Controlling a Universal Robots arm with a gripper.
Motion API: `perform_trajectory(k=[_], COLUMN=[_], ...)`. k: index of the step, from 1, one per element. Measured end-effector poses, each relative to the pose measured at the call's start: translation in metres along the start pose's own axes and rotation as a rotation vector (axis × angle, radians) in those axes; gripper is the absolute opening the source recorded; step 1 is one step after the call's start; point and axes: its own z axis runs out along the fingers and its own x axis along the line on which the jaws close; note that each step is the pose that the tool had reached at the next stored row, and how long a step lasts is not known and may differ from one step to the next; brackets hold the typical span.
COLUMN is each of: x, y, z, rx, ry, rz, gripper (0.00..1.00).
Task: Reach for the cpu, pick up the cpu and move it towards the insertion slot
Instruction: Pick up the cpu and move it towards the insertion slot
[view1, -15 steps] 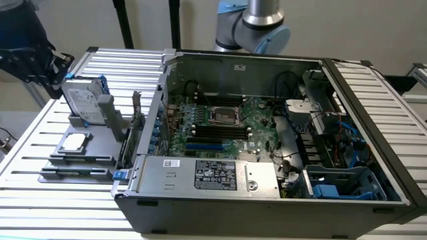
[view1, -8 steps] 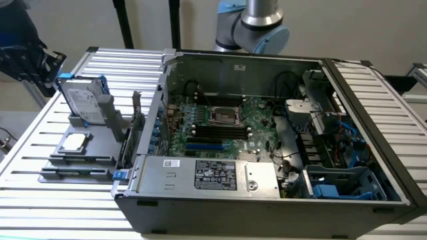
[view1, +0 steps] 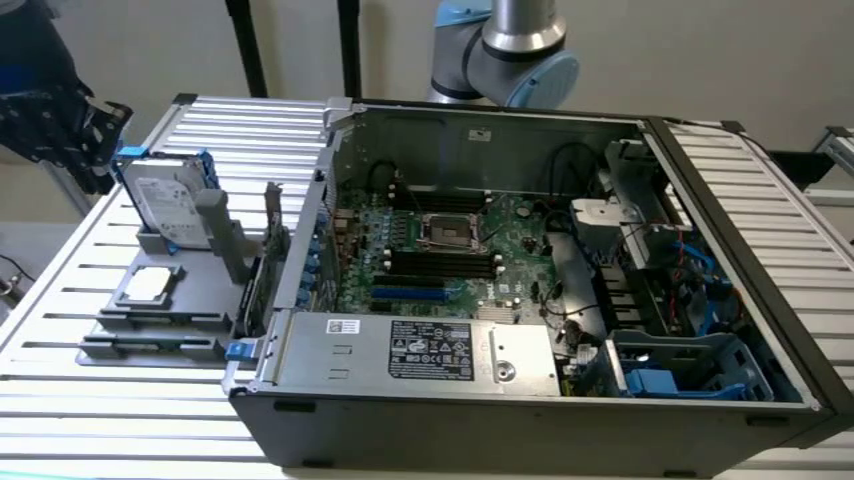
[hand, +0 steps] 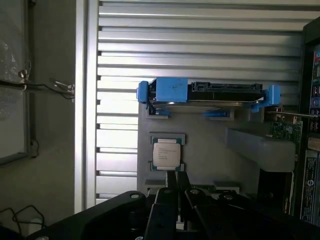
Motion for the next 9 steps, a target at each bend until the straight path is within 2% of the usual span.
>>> perform_trajectory(k=[1, 2, 4, 5, 8, 9], x=[0.0, 0.0, 0.0001, 0.0003, 0.0005, 0.0006], y=[0.0, 0.0, 0.0, 0.0, 0.0, 0.0], z=[0.0, 0.0, 0.0, 0.0, 0.0, 0.0], rx=[0.0, 0.0001, 0.0, 0.0001, 0.0, 0.0], ry=[0.0, 0.0, 0.0, 0.0001, 0.0, 0.0], rz=[0.0, 0.0, 0.0, 0.0, 0.0, 0.0], gripper=[0.24, 0.24, 0.36, 0.36, 0.53, 0.53])
